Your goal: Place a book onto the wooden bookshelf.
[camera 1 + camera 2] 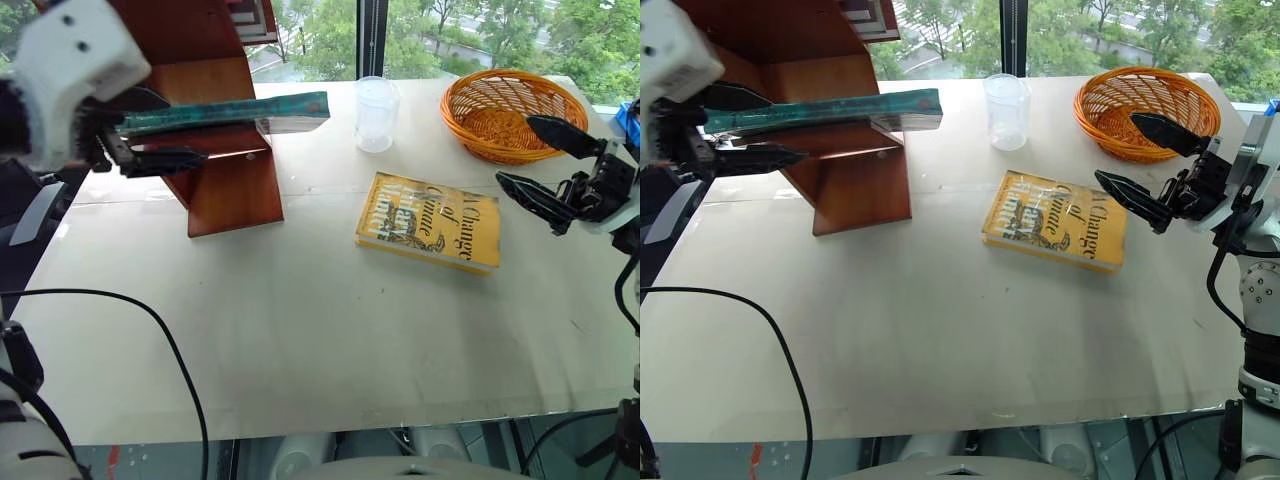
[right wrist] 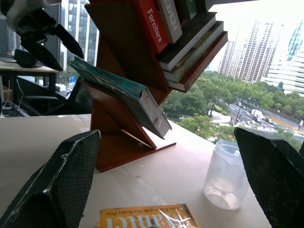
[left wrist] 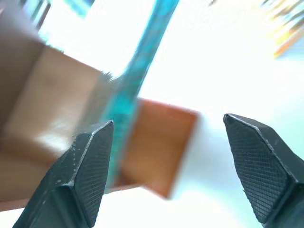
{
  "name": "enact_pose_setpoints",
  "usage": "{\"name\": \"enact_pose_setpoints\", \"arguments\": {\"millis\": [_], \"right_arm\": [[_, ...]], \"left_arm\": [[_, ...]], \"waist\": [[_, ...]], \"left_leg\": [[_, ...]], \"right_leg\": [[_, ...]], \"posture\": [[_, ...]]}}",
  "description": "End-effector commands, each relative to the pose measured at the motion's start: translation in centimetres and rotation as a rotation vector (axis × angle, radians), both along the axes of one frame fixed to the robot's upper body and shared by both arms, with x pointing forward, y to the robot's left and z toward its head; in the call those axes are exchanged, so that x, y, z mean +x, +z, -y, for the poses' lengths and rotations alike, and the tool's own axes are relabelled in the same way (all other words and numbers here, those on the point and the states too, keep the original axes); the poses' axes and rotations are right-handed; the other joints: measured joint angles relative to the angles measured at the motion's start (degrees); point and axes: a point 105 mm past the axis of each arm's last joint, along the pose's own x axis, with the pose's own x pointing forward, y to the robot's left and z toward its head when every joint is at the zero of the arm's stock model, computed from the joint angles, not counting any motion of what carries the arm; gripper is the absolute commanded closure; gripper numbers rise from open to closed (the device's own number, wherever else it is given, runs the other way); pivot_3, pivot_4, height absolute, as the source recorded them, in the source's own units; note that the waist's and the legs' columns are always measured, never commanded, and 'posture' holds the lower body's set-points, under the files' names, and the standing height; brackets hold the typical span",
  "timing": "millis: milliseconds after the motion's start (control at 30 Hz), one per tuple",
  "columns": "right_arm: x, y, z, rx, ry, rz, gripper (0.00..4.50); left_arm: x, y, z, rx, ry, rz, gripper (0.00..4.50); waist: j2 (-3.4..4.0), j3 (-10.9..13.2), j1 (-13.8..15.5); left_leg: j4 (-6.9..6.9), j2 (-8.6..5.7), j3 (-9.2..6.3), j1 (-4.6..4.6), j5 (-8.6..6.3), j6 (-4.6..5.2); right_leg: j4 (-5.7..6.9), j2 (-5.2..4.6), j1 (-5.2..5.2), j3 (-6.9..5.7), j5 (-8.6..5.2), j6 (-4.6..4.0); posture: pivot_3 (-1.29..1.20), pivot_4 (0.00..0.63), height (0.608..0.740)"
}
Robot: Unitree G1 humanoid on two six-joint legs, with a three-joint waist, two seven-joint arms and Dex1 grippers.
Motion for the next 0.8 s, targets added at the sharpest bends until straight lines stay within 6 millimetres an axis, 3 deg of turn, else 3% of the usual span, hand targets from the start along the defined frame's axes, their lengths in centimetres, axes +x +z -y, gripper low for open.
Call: {"name": "enact_pose_setpoints", "arguments": {"millis": [33, 100, 200, 267, 567, 700, 800], "right_arm": [[-0.6, 1.9, 0.0, 0.010, 0.018, 0.062, 0.00], [-0.6, 2.1, 0.0, 0.013, 0.019, 0.064, 0.00], [-1.2, 2.3, 0.0, 0.020, 0.020, 0.069, 0.00], [-1.7, 2.5, -0.1, 0.028, 0.022, 0.072, 0.00], [-4.1, 1.8, -0.1, 0.015, -0.011, 0.028, 0.00], [-4.3, -0.1, 1.1, -0.046, -0.106, -0.044, 0.00], [-4.4, -2.5, 3.4, -0.115, -0.230, -0.138, 0.00]], "left_arm": [[-4.6, -0.9, 3.1, -0.217, -0.303, -0.121, 0.63], [-4.8, -3.1, 4.2, -0.301, -0.408, -0.183, 0.63], [-4.8, -8.9, 6.0, -0.340, -0.391, -0.303, 0.63], [-4.1, -11.2, 7.0, -0.423, -0.346, -0.298, 0.63], [4.7, -15.0, 9.8, -0.688, -0.108, -0.012, 0.63], [5.9, -16.7, 10.3, -0.641, -0.129, 0.005, 0.63], [5.8, -18.0, 8.6, -0.571, -0.161, -0.004, 0.63]], "waist": [[0.07, -0.04, 0.03], [0.16, -0.10, 0.31], [0.14, -0.09, 0.42], [-0.03, 0.00, 0.43], [0.13, -0.14, 3.53], [0.13, -0.14, 3.66], [0.14, -0.14, 3.40]], "left_leg": [[0.00, 0.00, 0.01, 0.01, 0.00, 0.00], [0.06, 0.00, -0.01, 0.11, 0.00, 0.00], [0.05, 0.03, -0.06, 0.44, 0.00, -0.01], [0.06, 0.04, -0.03, 0.59, 0.00, -0.02], [-0.03, 0.05, 0.01, 0.96, -0.02, -0.02], [-0.02, 0.04, 0.07, 0.89, -0.02, -0.01], [-0.08, 0.05, 0.06, 0.90, -0.02, -0.01]], "right_leg": [[0.00, -0.01, 0.02, 0.01, 0.00, 0.00], [0.01, -0.03, 0.17, -0.03, 0.00, 0.00], [-0.04, -0.10, 0.52, -0.07, 0.04, -0.06], [-0.02, -0.24, 0.65, -0.03, 0.05, -0.08], [-0.19, -0.30, 1.08, 0.01, 0.13, -0.19], [-0.22, -0.31, 1.03, 0.07, 0.13, -0.18], [-0.25, -0.30, 0.99, 0.05, 0.13, -0.18]], "posture": [[0.00, 0.150, 0.740], [0.00, 0.150, 0.740], [0.00, 0.150, 0.740], [0.00, 0.150, 0.740], [0.00, 0.150, 0.740], [0.00, 0.150, 0.740], [0.00, 0.150, 0.740]]}}
